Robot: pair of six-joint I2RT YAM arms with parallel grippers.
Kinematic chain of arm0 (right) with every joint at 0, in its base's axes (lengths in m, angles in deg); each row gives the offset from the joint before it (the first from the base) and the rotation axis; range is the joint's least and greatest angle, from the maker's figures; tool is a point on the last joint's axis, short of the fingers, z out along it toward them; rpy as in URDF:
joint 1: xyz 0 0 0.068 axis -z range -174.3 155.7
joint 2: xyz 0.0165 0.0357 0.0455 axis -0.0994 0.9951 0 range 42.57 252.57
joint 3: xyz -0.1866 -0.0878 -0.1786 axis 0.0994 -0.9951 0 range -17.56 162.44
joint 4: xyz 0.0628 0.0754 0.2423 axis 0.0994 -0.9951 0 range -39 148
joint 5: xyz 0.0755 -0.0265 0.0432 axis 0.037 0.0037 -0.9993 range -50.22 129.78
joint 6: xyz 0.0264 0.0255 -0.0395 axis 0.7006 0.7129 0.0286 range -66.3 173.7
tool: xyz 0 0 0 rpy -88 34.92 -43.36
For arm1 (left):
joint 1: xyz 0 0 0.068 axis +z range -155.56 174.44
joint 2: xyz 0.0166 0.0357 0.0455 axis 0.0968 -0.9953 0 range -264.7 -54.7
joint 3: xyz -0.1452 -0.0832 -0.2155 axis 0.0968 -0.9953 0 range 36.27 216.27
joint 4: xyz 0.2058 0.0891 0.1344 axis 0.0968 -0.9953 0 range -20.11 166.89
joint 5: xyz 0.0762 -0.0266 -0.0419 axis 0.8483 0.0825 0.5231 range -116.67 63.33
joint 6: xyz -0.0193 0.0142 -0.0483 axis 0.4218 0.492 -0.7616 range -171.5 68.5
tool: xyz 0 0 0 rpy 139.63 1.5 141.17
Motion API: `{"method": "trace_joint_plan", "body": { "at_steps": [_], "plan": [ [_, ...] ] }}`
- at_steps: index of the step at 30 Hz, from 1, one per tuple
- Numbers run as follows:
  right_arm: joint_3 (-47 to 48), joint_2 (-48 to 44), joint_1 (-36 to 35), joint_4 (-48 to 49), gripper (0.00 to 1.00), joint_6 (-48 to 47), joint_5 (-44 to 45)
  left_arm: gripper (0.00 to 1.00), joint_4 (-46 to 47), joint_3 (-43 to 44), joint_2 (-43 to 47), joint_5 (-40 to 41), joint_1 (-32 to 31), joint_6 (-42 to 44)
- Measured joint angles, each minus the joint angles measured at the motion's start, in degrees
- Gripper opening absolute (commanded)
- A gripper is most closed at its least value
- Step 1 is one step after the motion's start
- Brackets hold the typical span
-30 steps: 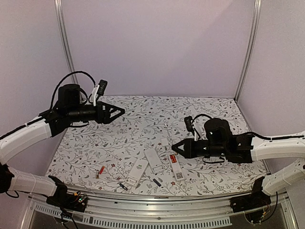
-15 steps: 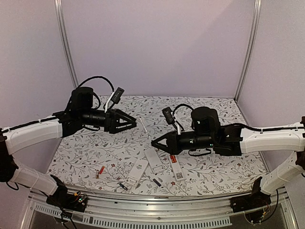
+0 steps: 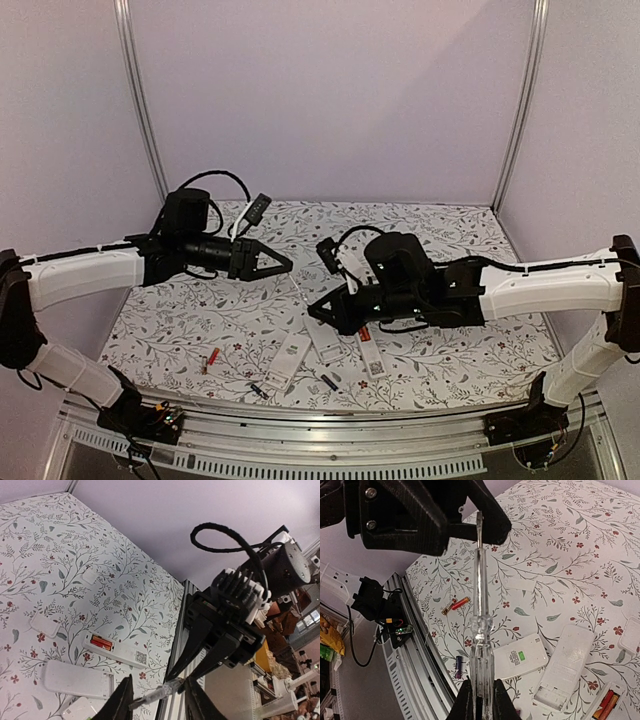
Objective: Unload the batteries from the remote control
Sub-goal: Pass from the right arm to the left
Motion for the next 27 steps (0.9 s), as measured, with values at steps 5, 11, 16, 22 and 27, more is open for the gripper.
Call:
{"method": "trace_joint_plan", "body": {
  "at_steps": [5,11,16,22,27],
  "plan": [
    [0.11,0.11,-0.26,-1.16,0.00,-1.40,1.33,0.17,-0.33,0.04,-0.74,0.81,0.04,-0.33],
    [0.63,0.94,-0.83,-1.97,0.00,-2.58,3.48,0.01,-0.26,0.04,-1.68,1.49,0.31,-0.83],
    [0.63,1.31,-1.14,-2.60,0.17,-3.58,5.27,0.00,-0.13,0.22,-1.99,1.01,0.31,-1.84],
    [-1.88,0.33,-1.29,-0.15,0.73,-1.88,9.70,0.00,0.04,0.22,-1.81,1.84,0.33,-2.95],
    [-9.11,-4.72,-1.20,6.12,0.87,2.43,12.87,0.00,6.12,-3.28,1.53,3.74,0.44,-7.69]
  ]
}}
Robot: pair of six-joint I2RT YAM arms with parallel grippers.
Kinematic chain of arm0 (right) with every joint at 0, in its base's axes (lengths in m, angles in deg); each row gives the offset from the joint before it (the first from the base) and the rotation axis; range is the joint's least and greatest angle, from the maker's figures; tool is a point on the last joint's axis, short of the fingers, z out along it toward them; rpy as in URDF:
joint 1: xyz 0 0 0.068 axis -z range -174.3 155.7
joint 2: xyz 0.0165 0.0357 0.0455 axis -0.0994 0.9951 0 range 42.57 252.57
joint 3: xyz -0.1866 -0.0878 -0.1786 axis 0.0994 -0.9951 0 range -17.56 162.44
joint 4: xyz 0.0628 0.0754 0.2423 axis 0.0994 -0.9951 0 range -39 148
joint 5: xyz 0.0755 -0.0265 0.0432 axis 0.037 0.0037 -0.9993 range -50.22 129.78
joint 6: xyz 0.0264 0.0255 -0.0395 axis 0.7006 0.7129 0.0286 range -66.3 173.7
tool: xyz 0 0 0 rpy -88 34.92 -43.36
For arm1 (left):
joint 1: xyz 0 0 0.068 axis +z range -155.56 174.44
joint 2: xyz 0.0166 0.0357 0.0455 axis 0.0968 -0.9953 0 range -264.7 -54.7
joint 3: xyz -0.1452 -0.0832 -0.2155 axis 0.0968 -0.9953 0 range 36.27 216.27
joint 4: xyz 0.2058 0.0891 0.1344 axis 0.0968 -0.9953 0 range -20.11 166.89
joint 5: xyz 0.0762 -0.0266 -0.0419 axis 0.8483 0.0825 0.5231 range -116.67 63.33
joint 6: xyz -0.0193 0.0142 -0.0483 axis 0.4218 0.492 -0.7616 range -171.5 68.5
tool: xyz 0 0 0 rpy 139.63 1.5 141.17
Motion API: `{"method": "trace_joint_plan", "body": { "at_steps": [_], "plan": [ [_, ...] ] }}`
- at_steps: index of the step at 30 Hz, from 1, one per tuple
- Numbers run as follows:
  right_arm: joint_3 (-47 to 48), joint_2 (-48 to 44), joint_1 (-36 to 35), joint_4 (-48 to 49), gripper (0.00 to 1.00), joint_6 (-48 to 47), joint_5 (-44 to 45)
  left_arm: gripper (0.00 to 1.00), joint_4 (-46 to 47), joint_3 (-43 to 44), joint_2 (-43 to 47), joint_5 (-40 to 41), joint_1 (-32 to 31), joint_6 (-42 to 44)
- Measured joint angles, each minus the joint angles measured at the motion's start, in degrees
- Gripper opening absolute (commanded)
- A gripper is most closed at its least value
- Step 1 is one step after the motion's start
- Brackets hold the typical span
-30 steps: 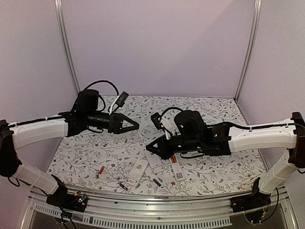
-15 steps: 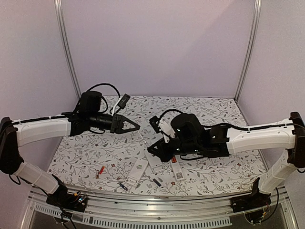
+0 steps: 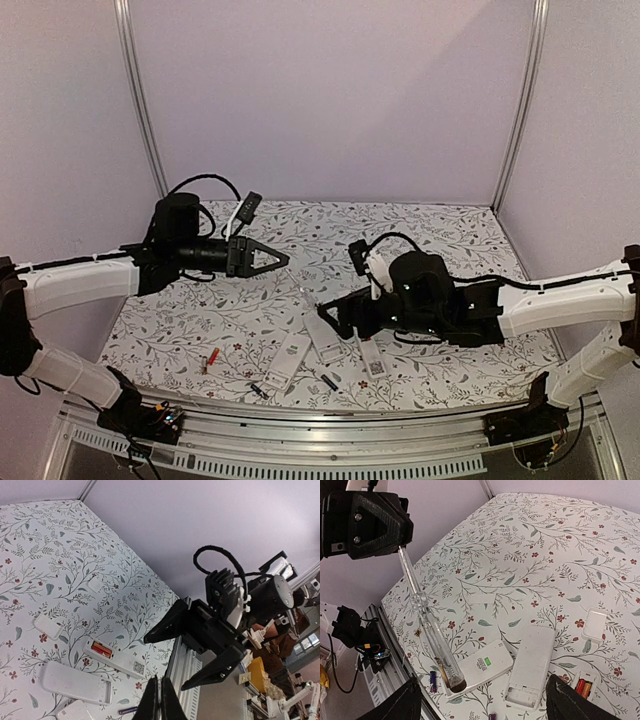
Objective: Unload the batteries from the remote control
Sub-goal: Pass from the right arm to the left, then pass from the left arm to the right
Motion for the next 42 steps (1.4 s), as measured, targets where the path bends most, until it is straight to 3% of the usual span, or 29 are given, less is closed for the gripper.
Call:
{"method": "trace_joint_plan", "body": {
  "at_steps": [3,9,16,28,42],
  "plan": [
    [-5.70,-4.20,0.00,7.32,0.92,3.96,1.09,0.00,5.29,-2.84,2.38,0.98,0.00,-3.98],
    [-14.58,-8.07,0.00,23.19,0.91,11.89,1.25,0.00,16.59,-7.54,5.16,1.97,0.09,-10.73],
    [-14.88,-3.76,0.22,38.10,0.75,16.65,-4.76,0.00,28.59,-11.52,7.06,0.42,-0.09,-17.03],
    [-8.46,2.43,0.20,43.21,0.48,15.54,-15.74,0.00,32.98,-13.88,9.92,0.68,-0.46,-19.61],
    [-7.82,4.17,0.20,43.89,0.35,15.67,-17.66,0.00,35.52,-14.82,10.03,0.85,-0.46,-20.61]
  ]
}}
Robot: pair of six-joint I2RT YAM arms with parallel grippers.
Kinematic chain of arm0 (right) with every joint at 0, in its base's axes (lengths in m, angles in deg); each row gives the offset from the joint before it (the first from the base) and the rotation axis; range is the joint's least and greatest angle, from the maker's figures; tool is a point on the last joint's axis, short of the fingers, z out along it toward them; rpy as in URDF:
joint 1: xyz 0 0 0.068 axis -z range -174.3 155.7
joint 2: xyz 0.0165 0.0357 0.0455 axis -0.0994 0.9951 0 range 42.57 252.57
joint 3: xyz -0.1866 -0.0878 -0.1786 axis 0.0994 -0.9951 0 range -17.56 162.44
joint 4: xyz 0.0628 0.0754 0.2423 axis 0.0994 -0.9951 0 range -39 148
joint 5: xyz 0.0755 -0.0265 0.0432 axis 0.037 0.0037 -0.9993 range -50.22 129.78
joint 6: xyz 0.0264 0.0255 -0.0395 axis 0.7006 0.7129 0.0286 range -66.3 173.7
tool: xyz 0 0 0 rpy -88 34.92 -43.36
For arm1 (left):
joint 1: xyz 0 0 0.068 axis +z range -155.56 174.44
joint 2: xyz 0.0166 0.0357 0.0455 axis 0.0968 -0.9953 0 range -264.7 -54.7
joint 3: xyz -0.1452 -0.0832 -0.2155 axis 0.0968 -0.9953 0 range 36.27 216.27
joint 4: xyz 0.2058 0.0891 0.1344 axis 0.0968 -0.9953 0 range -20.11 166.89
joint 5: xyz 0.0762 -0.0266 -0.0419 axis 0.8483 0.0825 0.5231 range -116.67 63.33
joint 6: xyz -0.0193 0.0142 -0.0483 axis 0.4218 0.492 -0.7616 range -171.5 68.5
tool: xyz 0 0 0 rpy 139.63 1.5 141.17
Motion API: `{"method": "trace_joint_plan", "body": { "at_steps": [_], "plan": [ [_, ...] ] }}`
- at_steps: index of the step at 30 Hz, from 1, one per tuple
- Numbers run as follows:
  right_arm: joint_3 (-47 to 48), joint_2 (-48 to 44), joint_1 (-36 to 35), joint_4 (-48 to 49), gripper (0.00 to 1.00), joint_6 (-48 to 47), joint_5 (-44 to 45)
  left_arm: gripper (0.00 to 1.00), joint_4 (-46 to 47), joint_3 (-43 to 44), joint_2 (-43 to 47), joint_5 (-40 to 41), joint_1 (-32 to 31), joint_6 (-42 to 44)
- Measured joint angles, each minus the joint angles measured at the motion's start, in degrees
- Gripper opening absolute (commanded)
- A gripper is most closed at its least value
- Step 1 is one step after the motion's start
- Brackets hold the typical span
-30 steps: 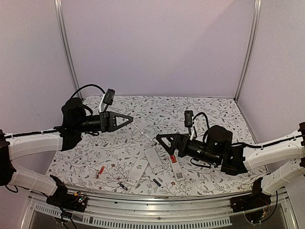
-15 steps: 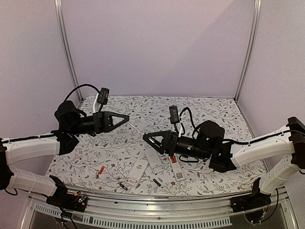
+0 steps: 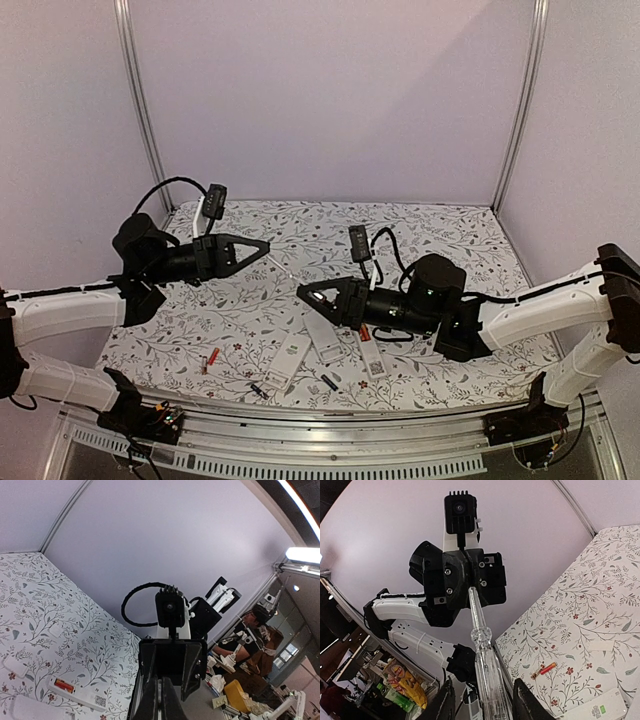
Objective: Unload the batteries from the remote control
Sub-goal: Pass from the left arm to the right
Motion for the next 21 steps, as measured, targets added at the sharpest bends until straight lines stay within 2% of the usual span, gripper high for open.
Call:
{"method": "trace_joint_plan", "body": {
  "at_steps": [10,21],
  "plan": [
    [0.00,0.39,0.00,0.02,0.29,0.09,0.02,0.00,1.79,-1.07,0.00,-0.52,0.00,-0.09],
    [0.00,0.39,-0.04,0.35,0.11,-0.07,-0.02,0.00,2.54,-1.70,0.00,-1.11,0.00,-0.26]
  ]
}}
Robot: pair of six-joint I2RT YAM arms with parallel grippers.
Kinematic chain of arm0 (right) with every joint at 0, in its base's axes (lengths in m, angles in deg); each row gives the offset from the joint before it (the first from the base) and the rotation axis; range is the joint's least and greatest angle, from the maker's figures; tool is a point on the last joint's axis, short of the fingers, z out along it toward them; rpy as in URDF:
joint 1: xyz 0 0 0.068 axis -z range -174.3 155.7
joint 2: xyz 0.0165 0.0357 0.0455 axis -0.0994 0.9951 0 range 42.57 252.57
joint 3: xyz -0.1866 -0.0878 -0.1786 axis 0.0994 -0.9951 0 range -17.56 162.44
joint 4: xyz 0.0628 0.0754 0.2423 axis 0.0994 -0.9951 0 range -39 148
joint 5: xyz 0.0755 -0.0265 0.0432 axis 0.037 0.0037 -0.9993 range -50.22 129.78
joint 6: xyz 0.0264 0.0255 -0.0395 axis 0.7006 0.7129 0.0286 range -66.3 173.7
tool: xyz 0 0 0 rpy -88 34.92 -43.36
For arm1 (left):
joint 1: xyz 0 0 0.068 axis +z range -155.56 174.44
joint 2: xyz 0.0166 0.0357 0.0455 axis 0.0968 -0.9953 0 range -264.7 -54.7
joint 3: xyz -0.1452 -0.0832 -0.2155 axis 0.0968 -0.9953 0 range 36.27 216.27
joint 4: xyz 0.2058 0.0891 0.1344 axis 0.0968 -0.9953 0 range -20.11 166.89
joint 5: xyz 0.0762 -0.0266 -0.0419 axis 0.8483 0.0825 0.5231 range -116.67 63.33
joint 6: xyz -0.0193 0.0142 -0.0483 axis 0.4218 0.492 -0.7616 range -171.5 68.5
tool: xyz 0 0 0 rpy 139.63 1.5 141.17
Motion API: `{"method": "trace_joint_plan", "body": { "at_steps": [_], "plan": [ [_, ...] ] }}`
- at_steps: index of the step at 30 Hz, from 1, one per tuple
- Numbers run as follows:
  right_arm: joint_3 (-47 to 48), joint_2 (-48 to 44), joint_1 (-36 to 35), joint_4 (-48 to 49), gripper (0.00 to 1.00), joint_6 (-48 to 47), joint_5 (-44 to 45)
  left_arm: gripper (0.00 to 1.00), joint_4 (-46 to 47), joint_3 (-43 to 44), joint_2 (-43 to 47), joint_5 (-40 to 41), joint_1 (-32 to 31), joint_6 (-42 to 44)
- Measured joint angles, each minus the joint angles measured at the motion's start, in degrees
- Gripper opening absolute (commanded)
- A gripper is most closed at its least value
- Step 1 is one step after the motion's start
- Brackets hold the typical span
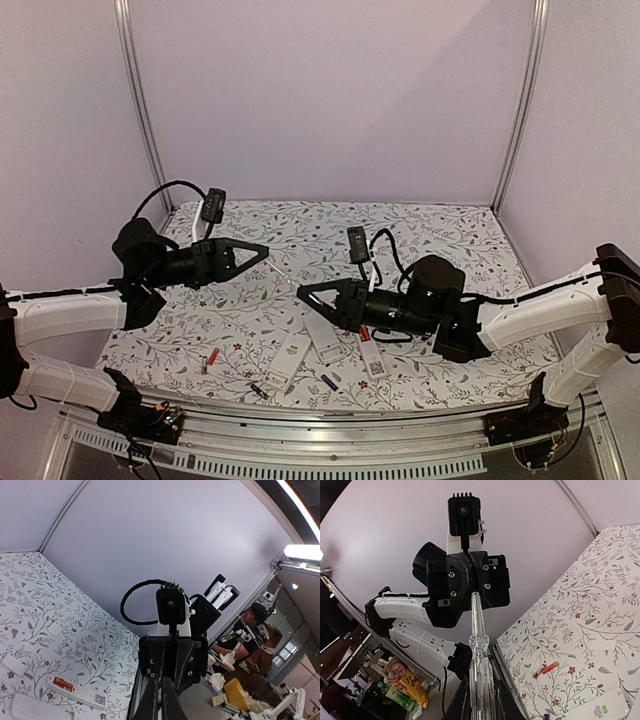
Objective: Unload the batteries from the remote control
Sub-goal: Pass from the left arm to the right, then adjust the remote control without the battery cover at the center of the board.
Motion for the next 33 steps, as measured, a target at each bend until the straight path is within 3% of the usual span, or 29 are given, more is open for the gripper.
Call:
{"method": "trace_joint_plan", "body": {
  "at_steps": [1,4,5,7,10,16,20,33],
  "plan": [
    [0.00,0.00,-0.09,0.09,0.09,-0.07,-0.04,0.02,-0.02,0.00,0.00,-0.02,0.00,0.04],
    [0.00,0.00,-0.11,0.04,0.05,-0.20,0.09,0.31,-0.72,0.02,-0.20,0.02,0.00,1.53],
    [0.00,0.00,-0.11,-0.11,0.04,-0.15,0.70,0.44,-1.51,0.07,-0.35,0.04,-0.02,2.47],
    [0.00,0.00,-0.04,-0.42,0.03,-0.11,1.88,0.59,-4.55,0.39,-0.81,0.35,-0.26,5.51],
    [-0.46,-0.07,0.20,-1.09,0.02,-0.26,3.63,0.69,-10.47,1.29,-2.01,2.10,-0.48,9.75],
    [-4.07,-3.50,2.82,-6.08,0.01,-0.92,7.28,0.71,-19.63,4.72,-7.10,7.78,-3.30,17.46],
    [-6.16,-8.11,5.64,-11.76,0.01,-2.19,10.69,0.66,-24.35,9.62,-12.85,11.87,-7.28,22.16],
    [-15.19,-25.18,12.52,-28.15,0.02,-3.96,19.91,0.63,-32.89,32.46,-41.44,16.04,-18.88,31.23]
  ]
}}
